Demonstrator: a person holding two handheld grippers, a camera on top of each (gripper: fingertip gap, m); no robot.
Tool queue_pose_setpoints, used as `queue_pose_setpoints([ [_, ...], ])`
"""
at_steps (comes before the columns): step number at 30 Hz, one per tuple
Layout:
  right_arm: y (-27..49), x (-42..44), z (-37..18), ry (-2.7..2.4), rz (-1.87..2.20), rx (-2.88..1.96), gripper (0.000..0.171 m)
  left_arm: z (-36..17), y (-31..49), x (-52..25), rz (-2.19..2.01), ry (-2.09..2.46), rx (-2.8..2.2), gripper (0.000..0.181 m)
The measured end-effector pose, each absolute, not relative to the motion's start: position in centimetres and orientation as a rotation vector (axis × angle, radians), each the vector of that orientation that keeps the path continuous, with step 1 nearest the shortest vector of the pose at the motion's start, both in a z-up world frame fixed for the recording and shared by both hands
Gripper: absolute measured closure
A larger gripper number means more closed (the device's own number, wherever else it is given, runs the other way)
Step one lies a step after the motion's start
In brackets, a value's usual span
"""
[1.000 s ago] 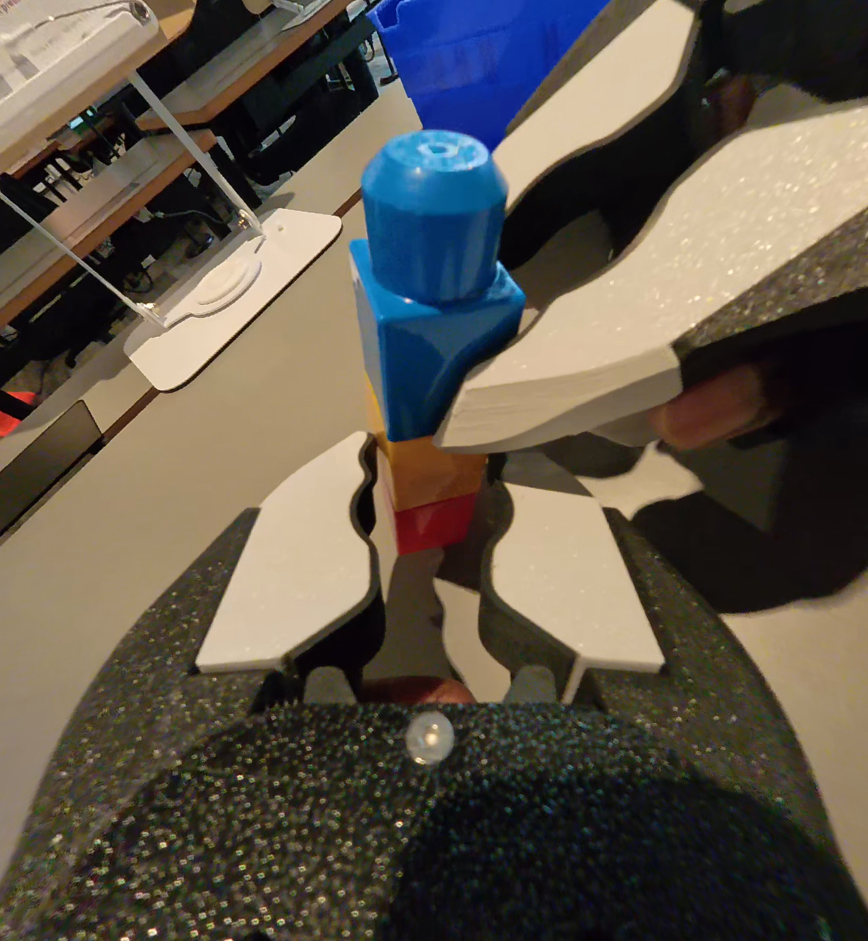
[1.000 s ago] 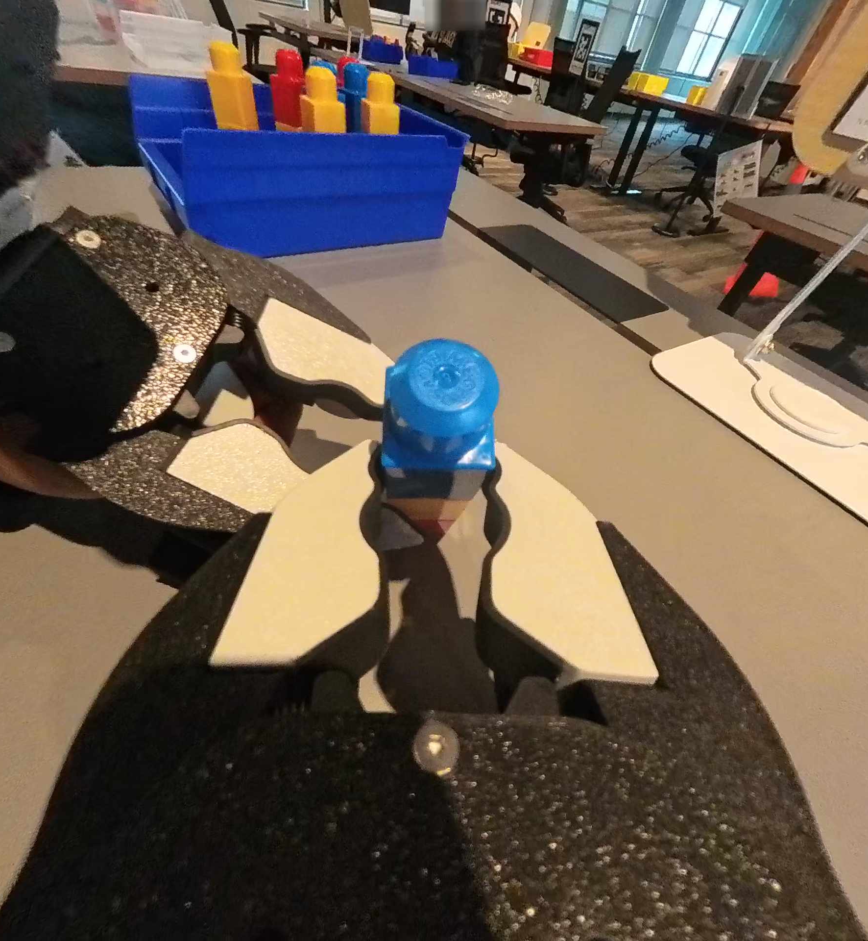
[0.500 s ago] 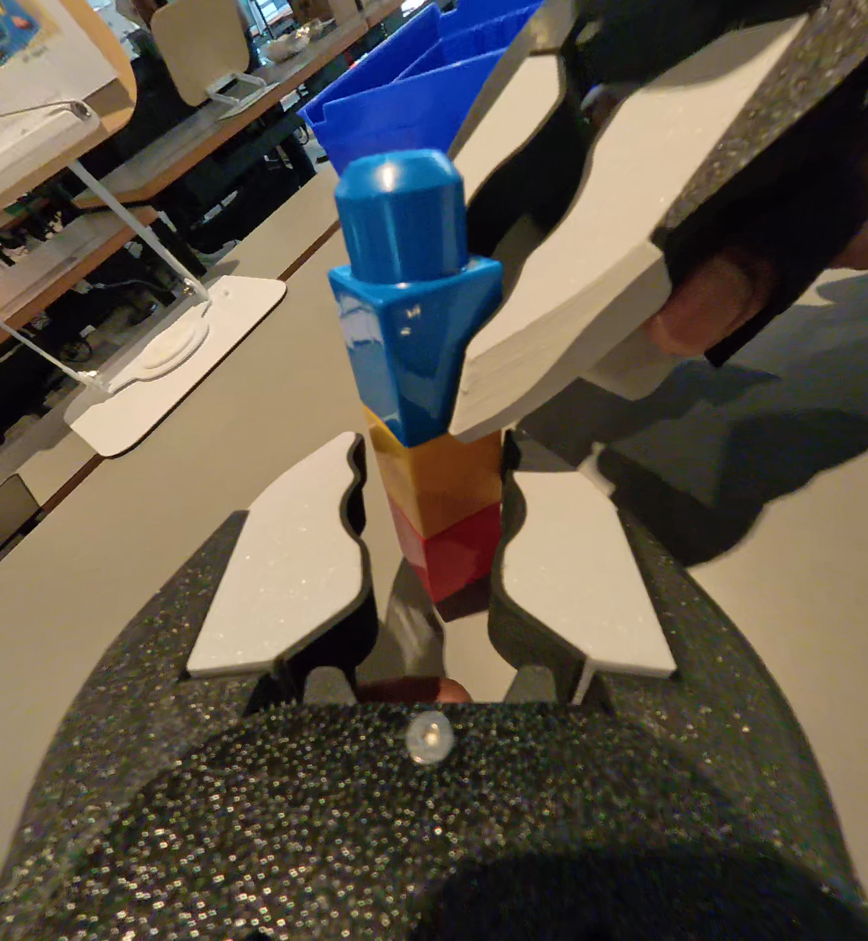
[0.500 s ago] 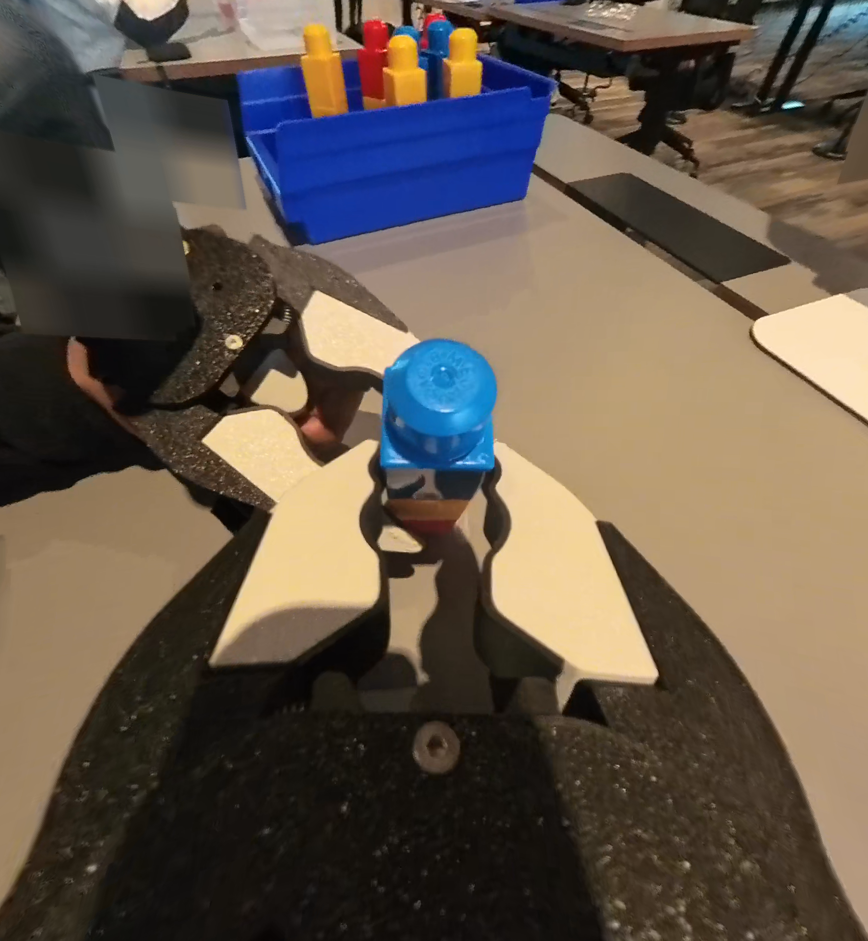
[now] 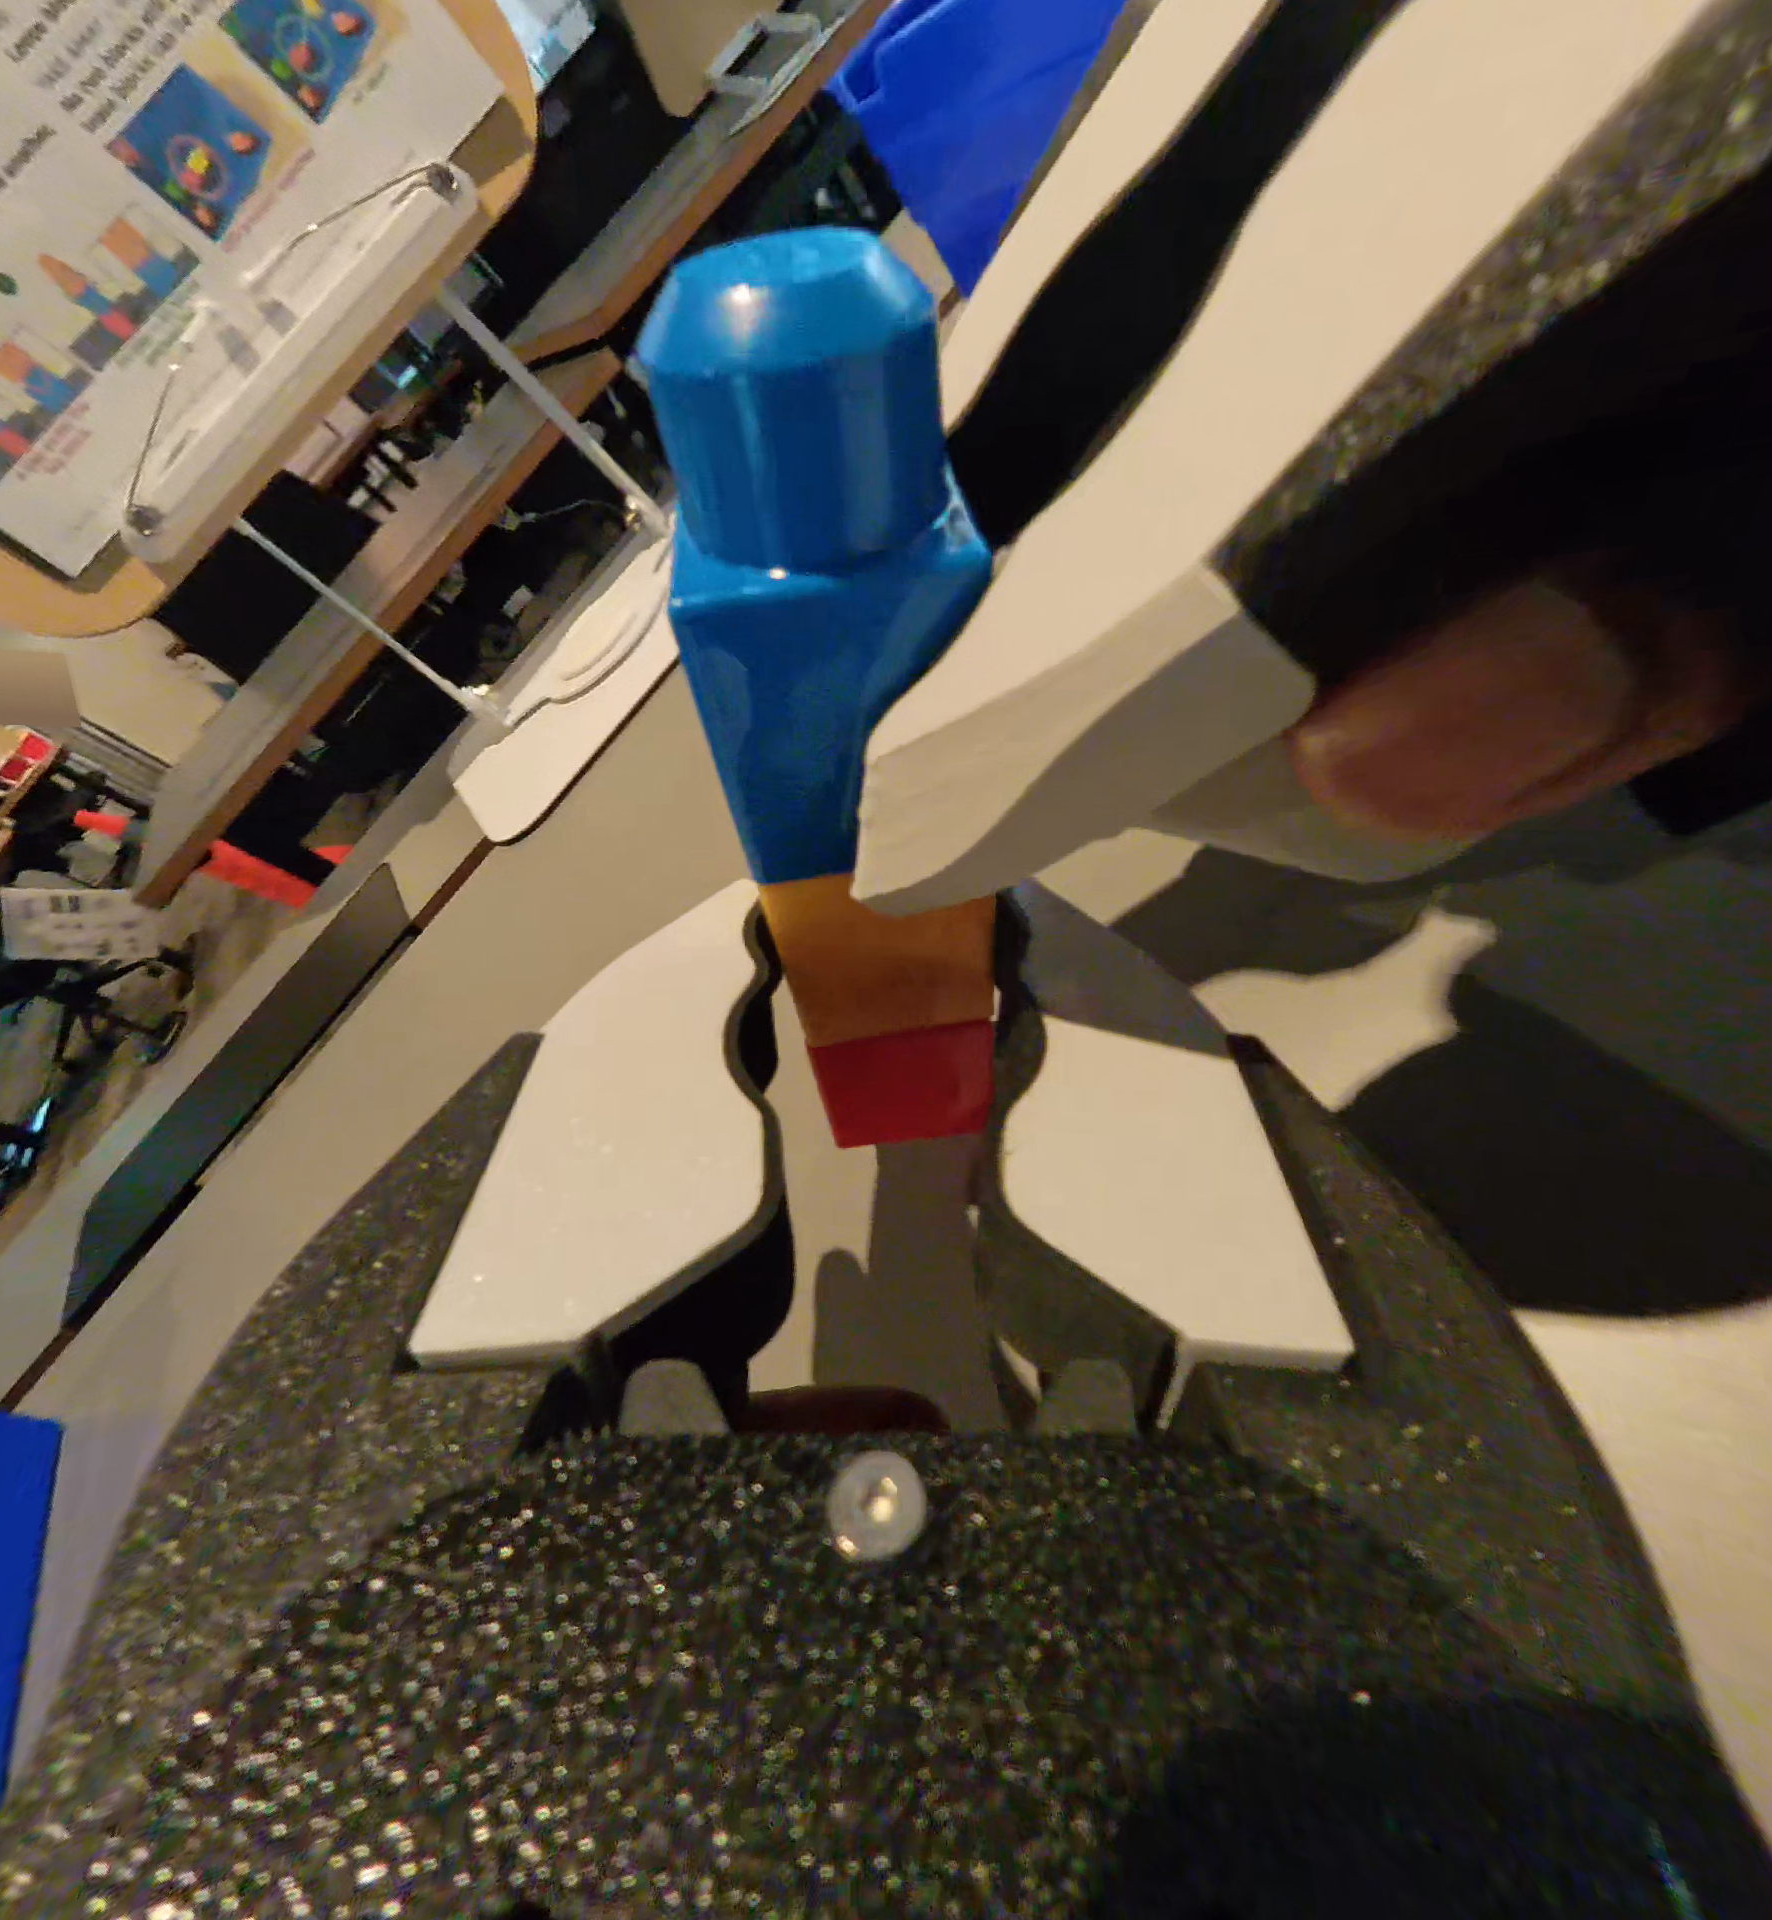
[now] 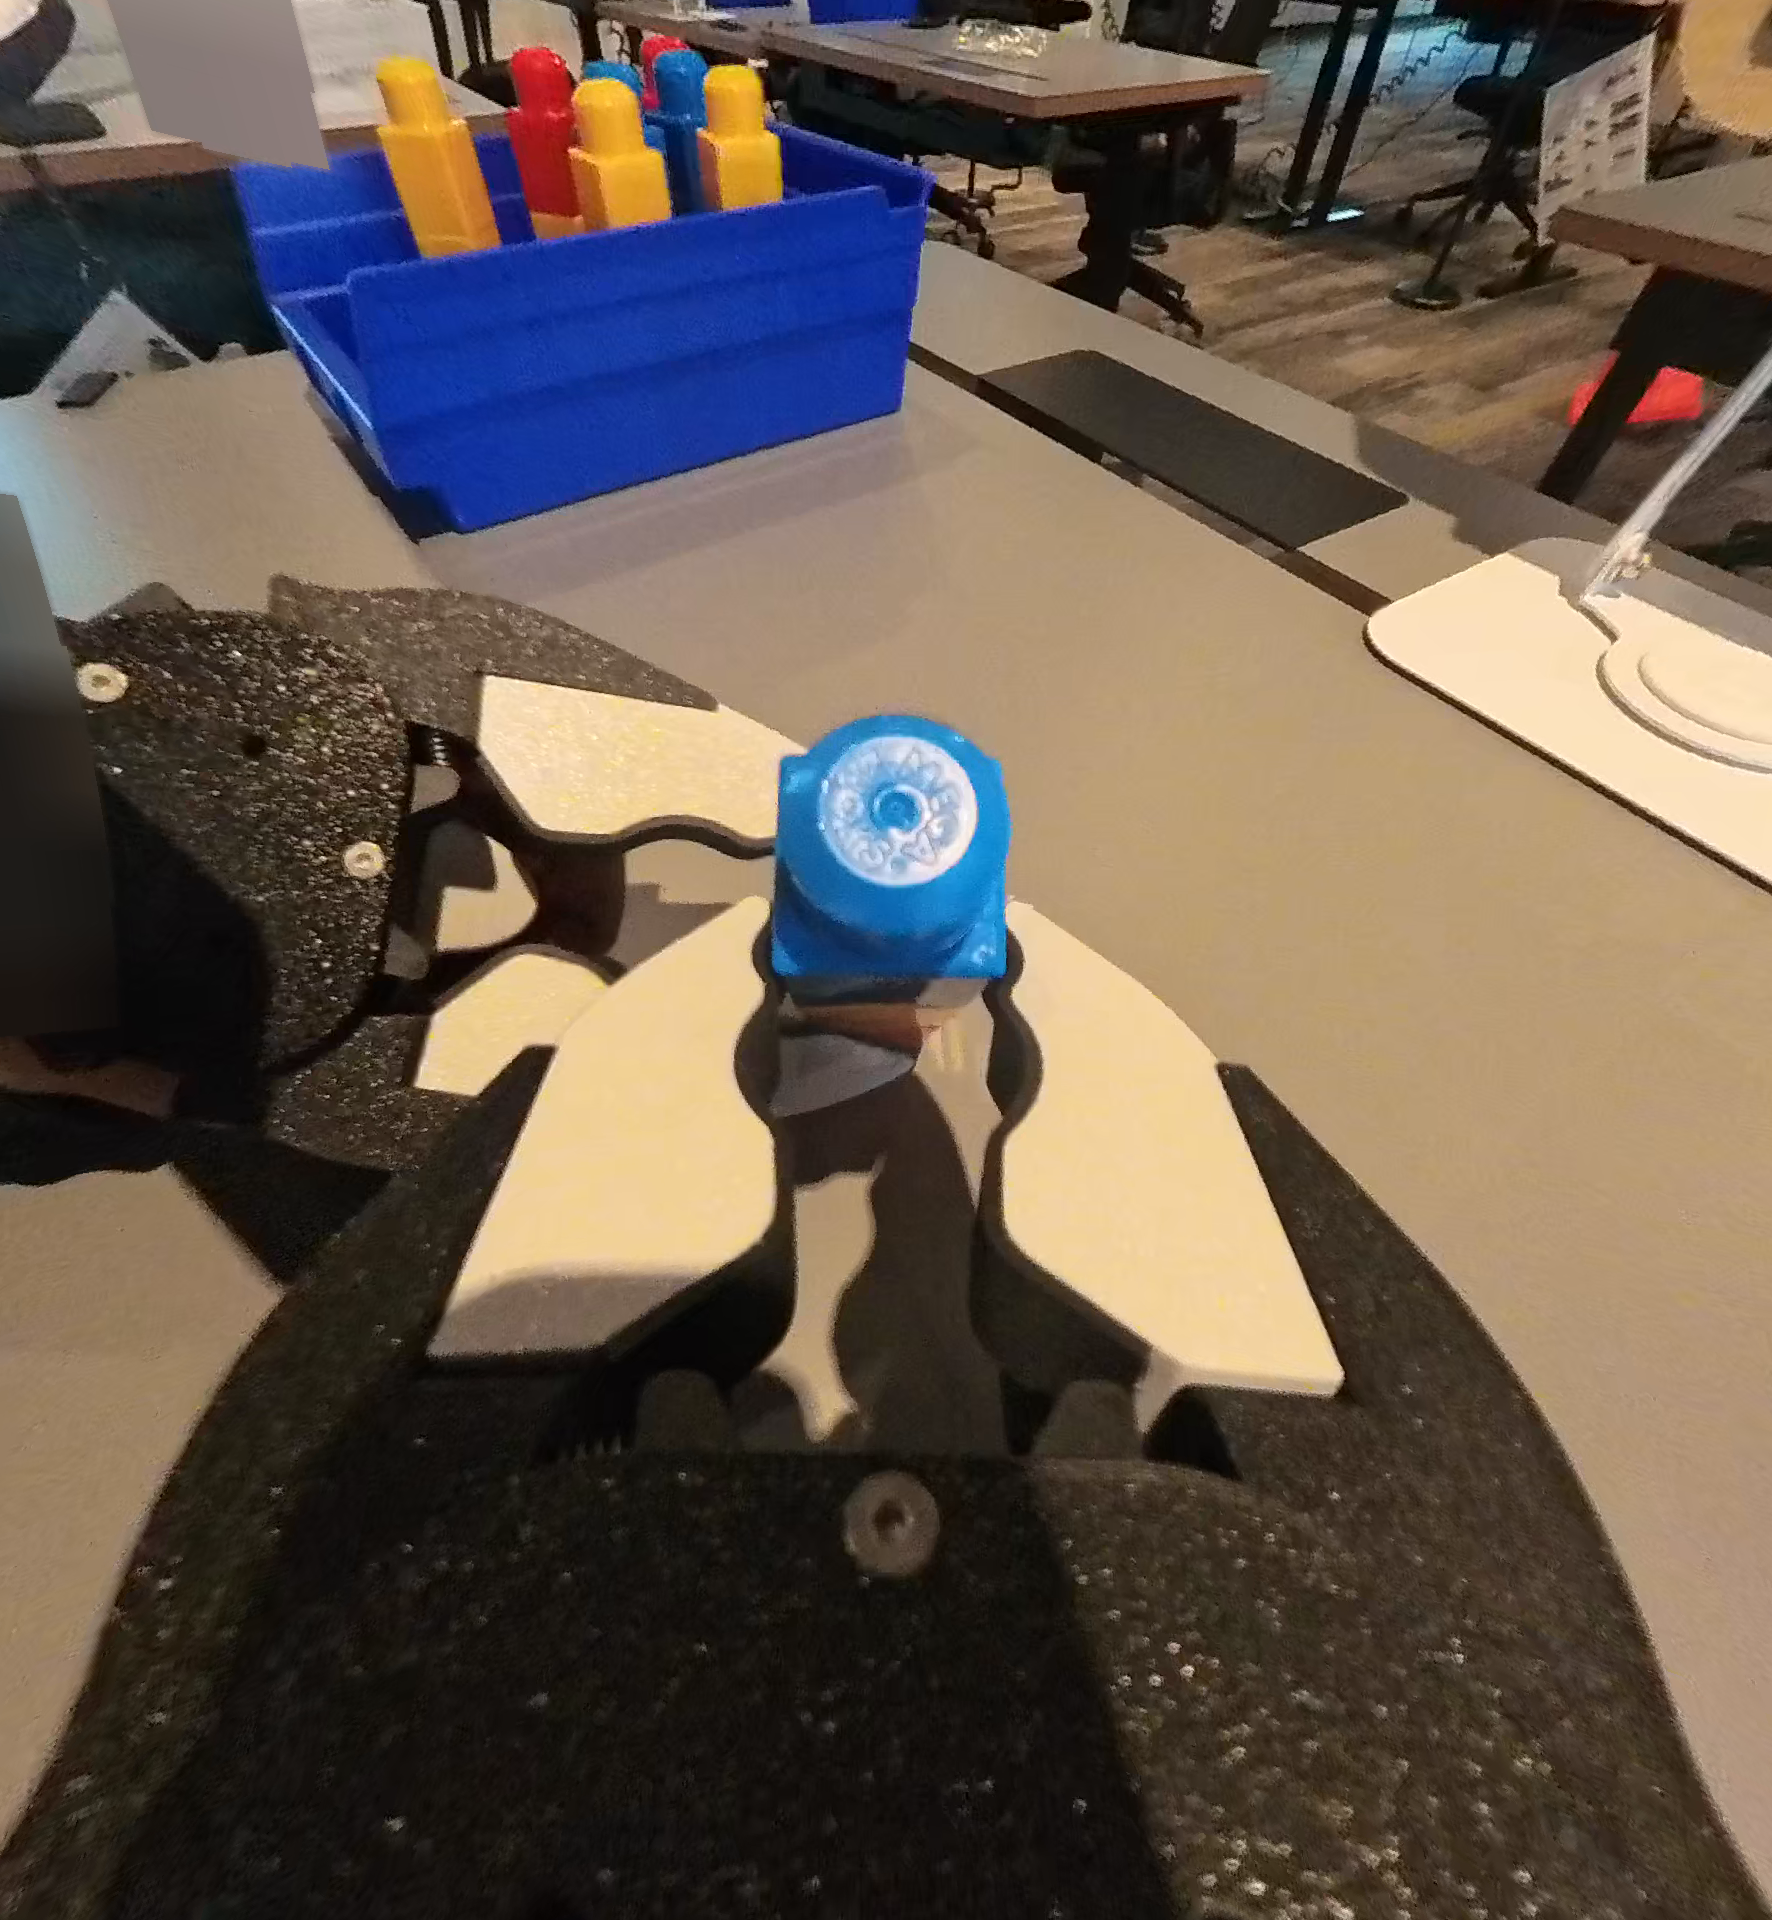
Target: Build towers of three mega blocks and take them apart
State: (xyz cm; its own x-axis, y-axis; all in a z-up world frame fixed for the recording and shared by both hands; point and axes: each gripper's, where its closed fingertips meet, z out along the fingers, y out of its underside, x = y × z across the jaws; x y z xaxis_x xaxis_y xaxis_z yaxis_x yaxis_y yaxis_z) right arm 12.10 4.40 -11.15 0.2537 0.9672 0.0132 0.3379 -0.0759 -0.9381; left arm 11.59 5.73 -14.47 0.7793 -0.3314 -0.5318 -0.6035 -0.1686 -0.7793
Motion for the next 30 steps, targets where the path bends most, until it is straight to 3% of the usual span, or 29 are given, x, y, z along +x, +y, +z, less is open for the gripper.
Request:
queue_pose_setpoints([
  [30, 4.1, 12.4, -9.1, -1.187, 1.023, -1.534, 0.135, -14.0, 5.3, 12.3, 0.096, 0.731, -1.785, 0.144],
])
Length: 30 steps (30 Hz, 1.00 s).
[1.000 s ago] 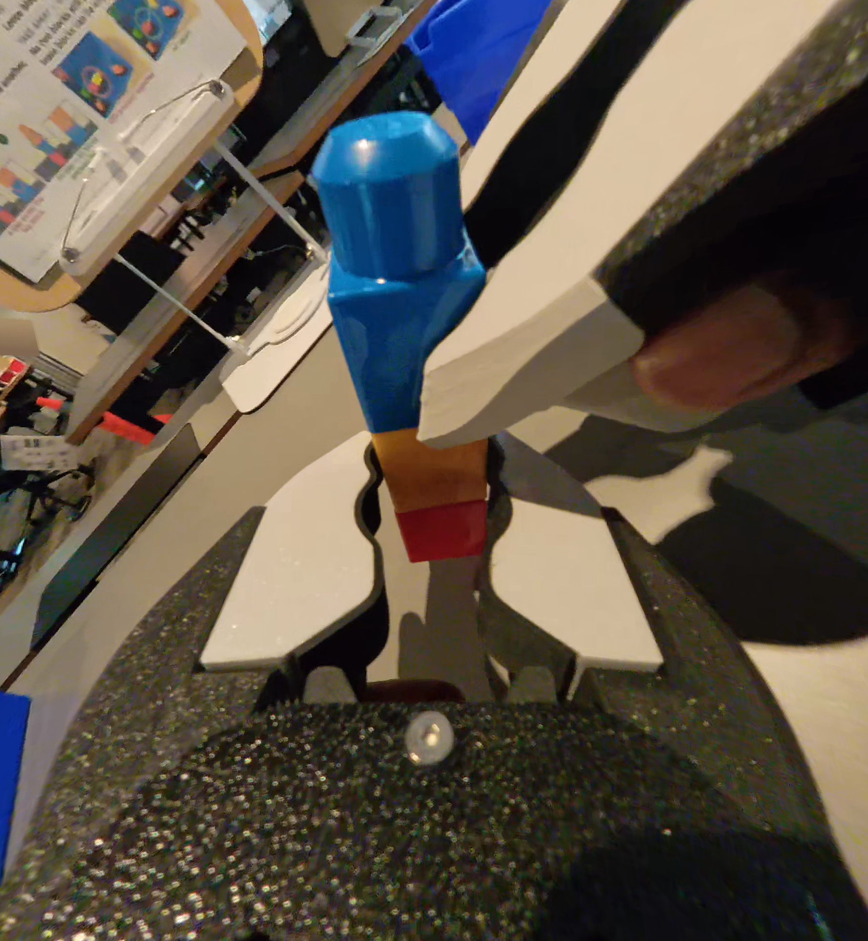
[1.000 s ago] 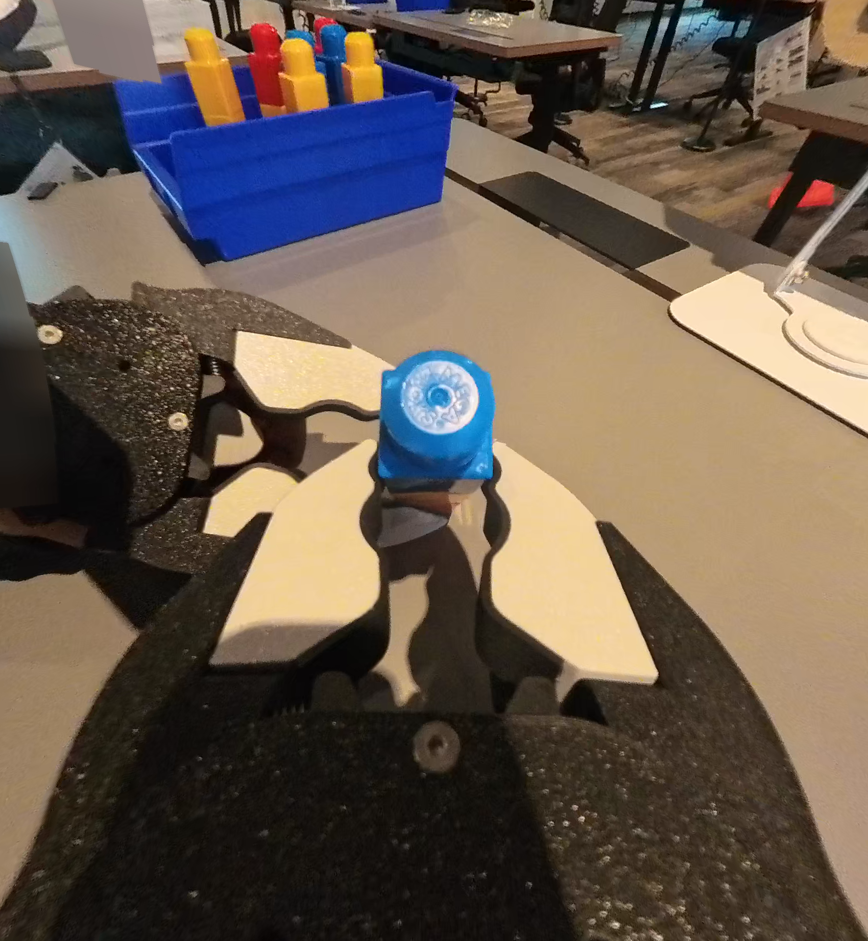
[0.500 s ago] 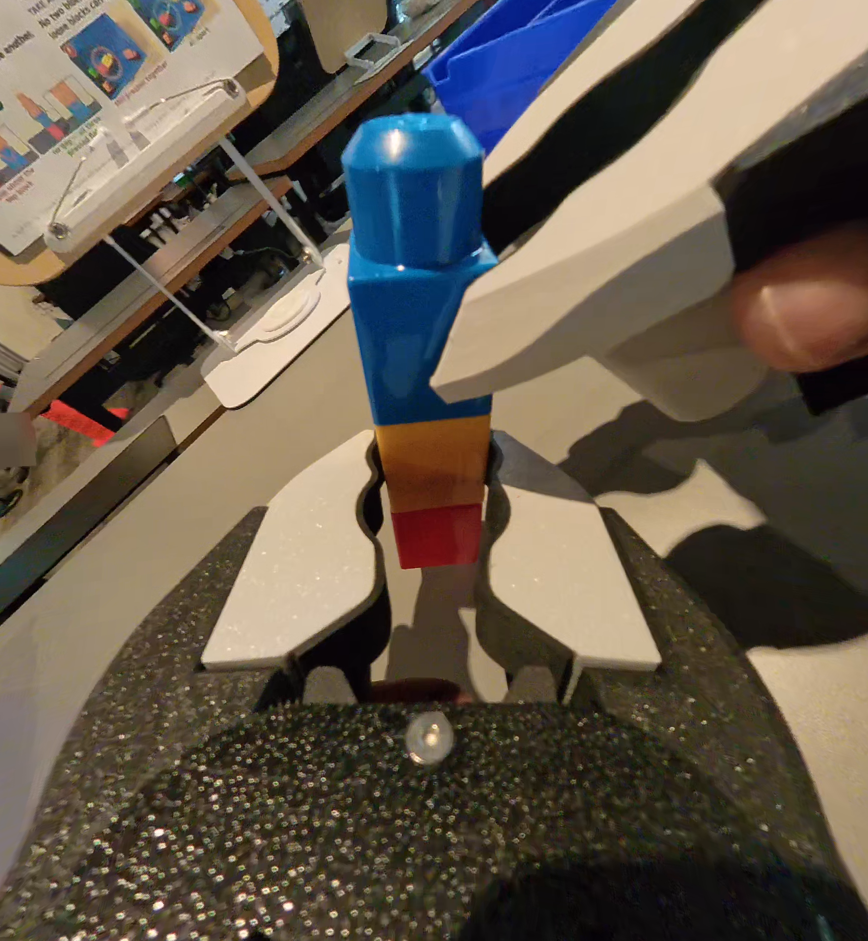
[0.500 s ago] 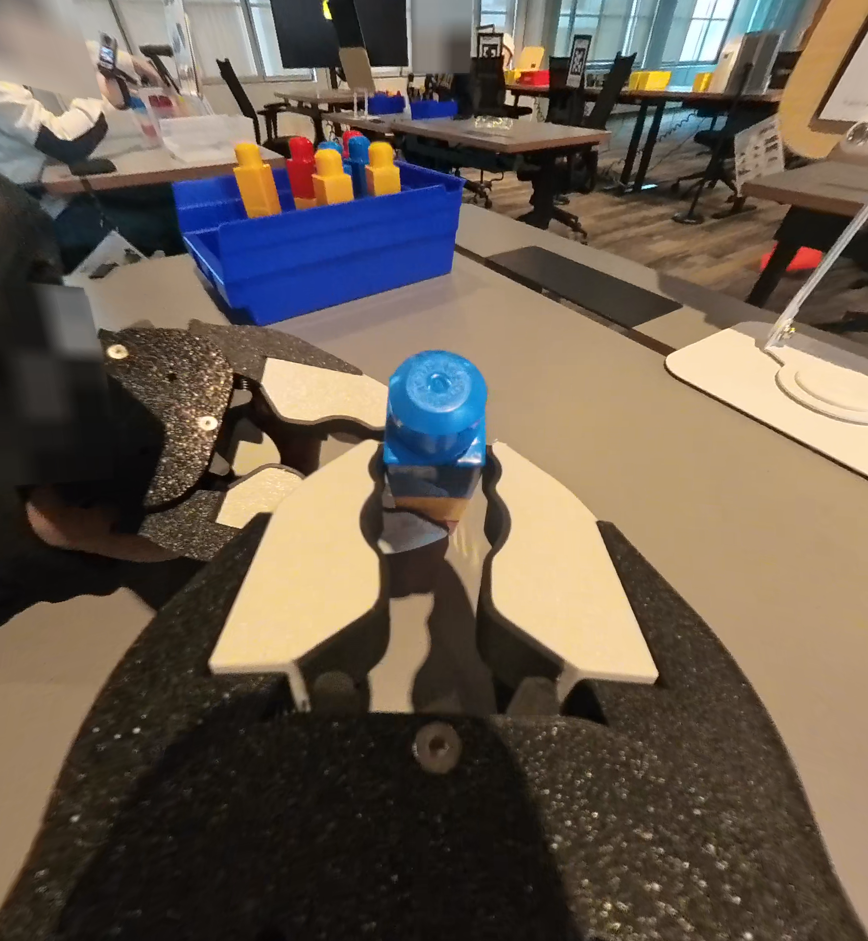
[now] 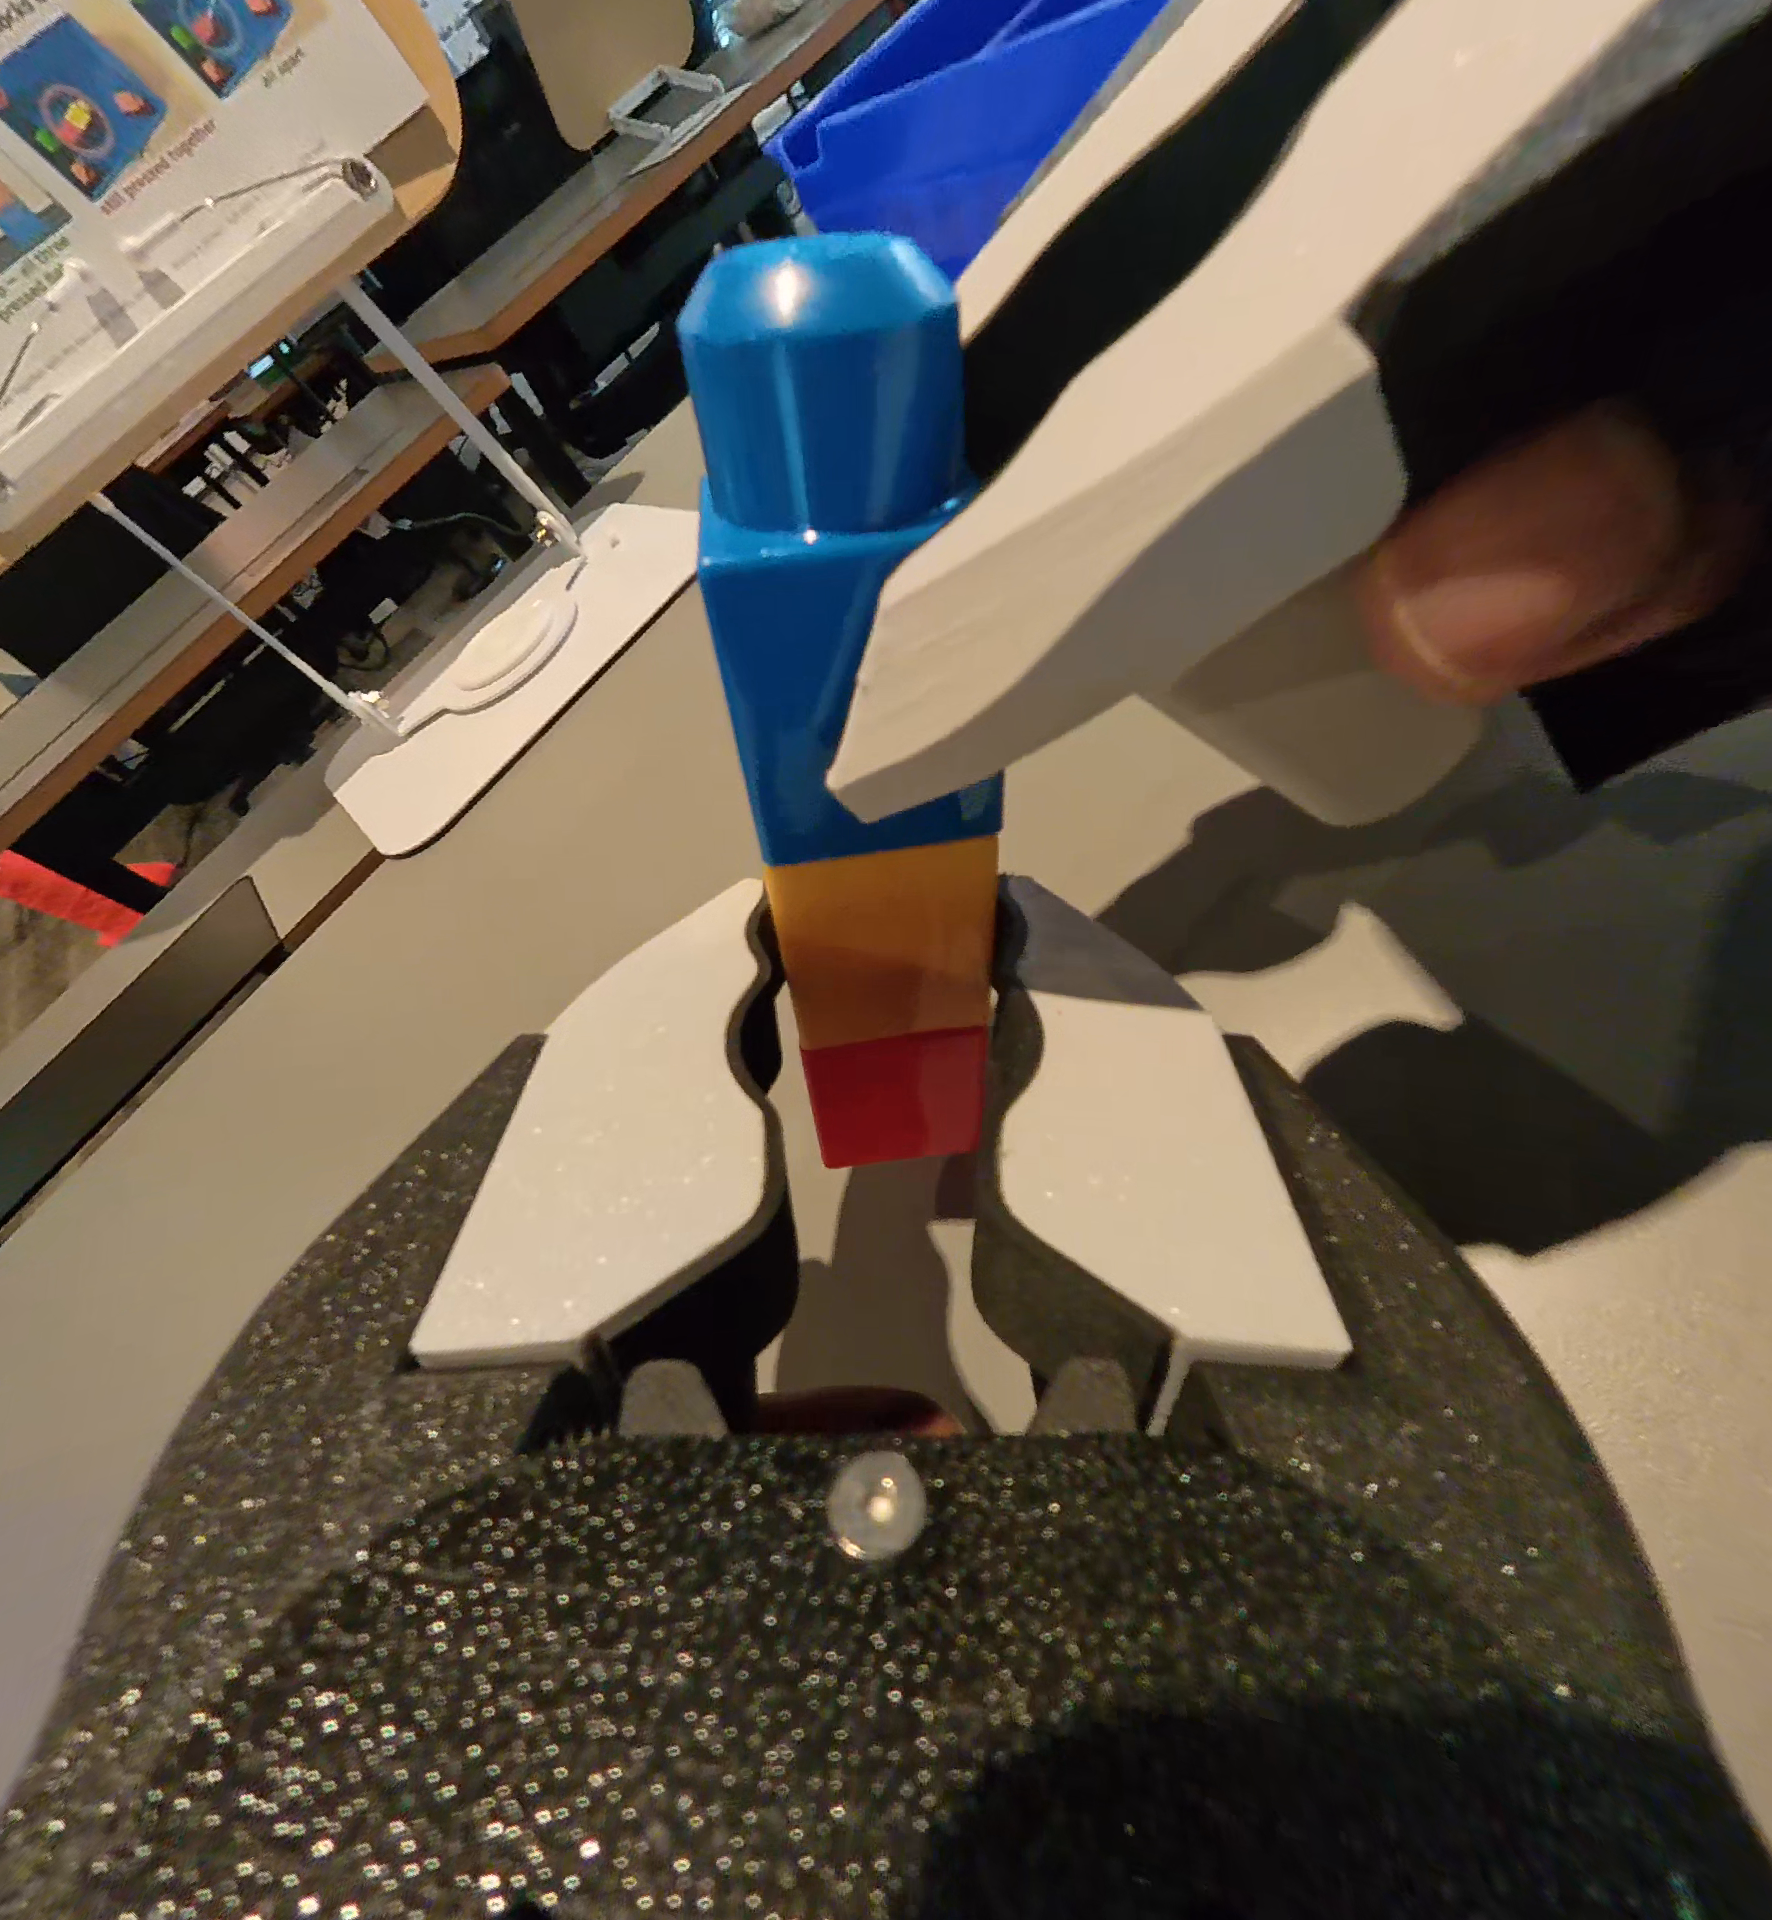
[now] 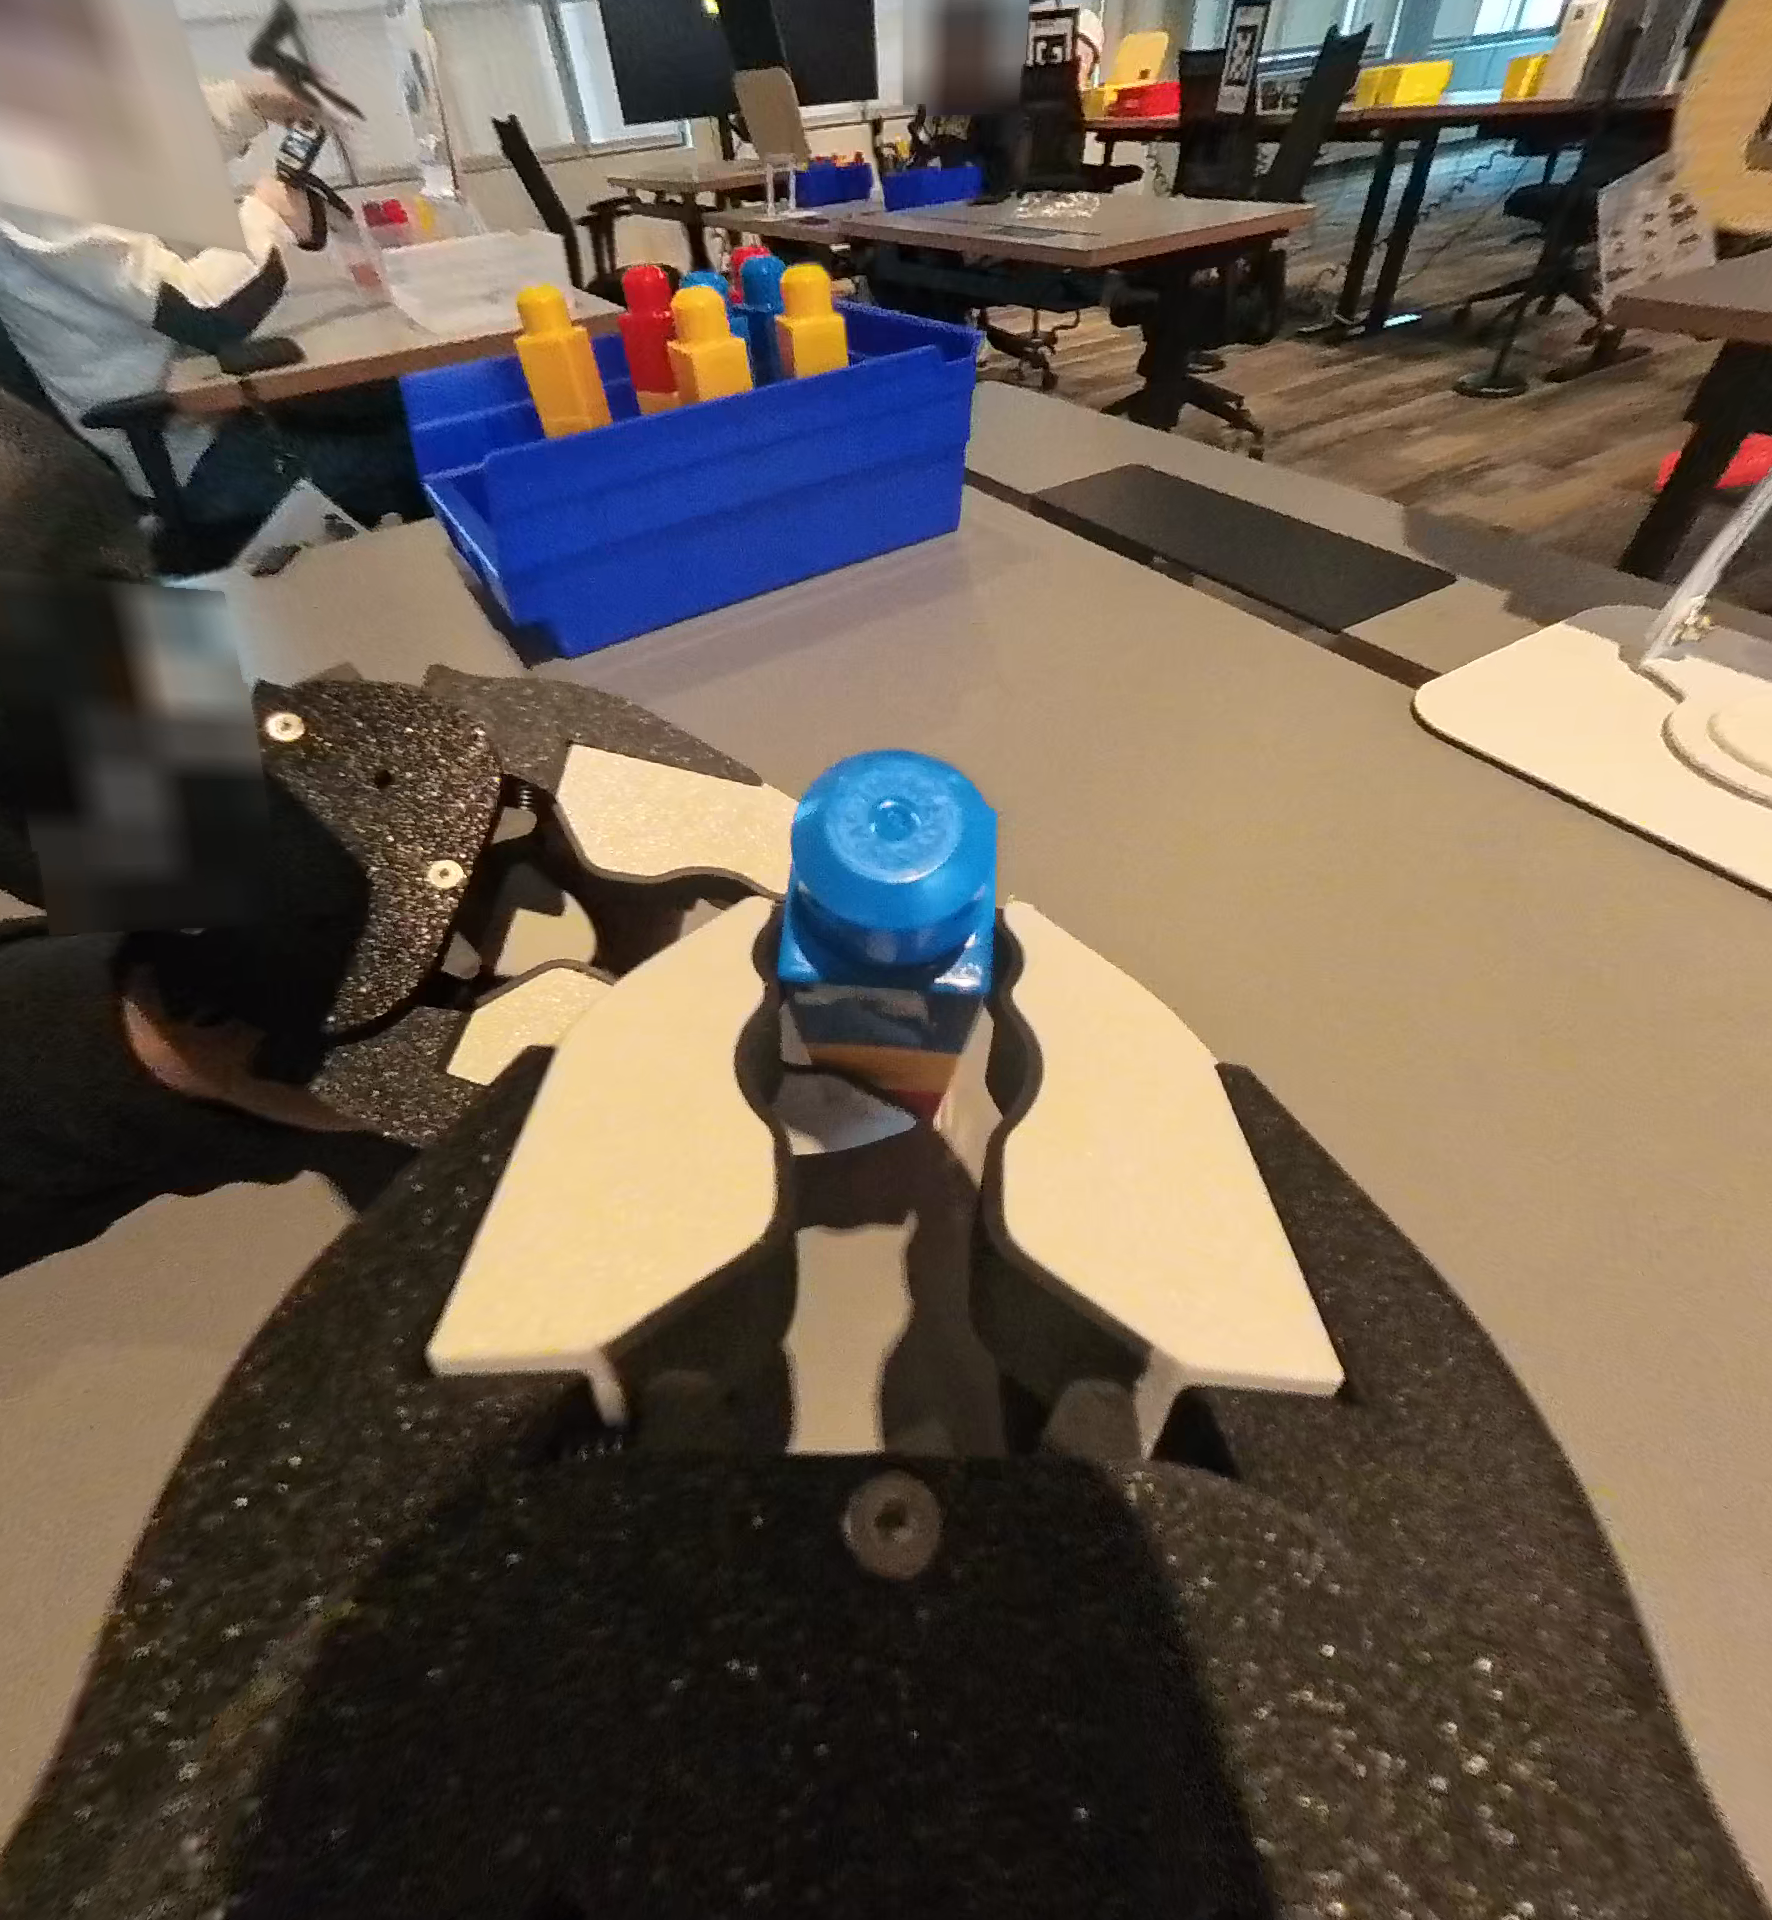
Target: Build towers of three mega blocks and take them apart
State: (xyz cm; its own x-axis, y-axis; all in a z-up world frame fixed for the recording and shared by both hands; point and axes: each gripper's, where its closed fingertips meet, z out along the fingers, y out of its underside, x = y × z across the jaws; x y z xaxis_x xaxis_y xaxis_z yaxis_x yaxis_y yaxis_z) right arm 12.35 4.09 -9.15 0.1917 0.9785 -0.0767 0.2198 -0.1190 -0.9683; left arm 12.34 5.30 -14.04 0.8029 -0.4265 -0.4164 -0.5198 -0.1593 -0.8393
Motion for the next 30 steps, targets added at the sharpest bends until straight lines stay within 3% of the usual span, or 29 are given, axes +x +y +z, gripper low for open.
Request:
queue_pose_setpoints([
  [14, 4.7, 13.9, -7.3, -0.918, 1.670, -1.601, 0.135, -11.8, 4.7, 13.7, -0.105, 0.722, -1.680, 0.145],
  [18, 4.6, 15.1, -4.5, -0.810, 1.880, -1.464, 0.135, -12.7, 4.5, 13.7, -0.141, 0.736, -1.732, 0.145],
  [25, 4.9, 19.1, 1.3, -0.955, 1.069, -1.162, 0.135, -12.5, 4.6, 12.9, -0.132, 0.705, -1.732, 0.145],
  [28, 8.5, 25.6, 4.4, -0.807, 0.541, -1.120, 0.135, -12.7, 4.7, 12.6, -0.106, 0.711, -1.742, 0.145],
  [30, 12.9, 31.1, 3.1, -0.702, 0.249, -1.272, 0.135, -12.7, 4.8, 12.7, -0.100, 0.718, -1.742, 0.145],
])
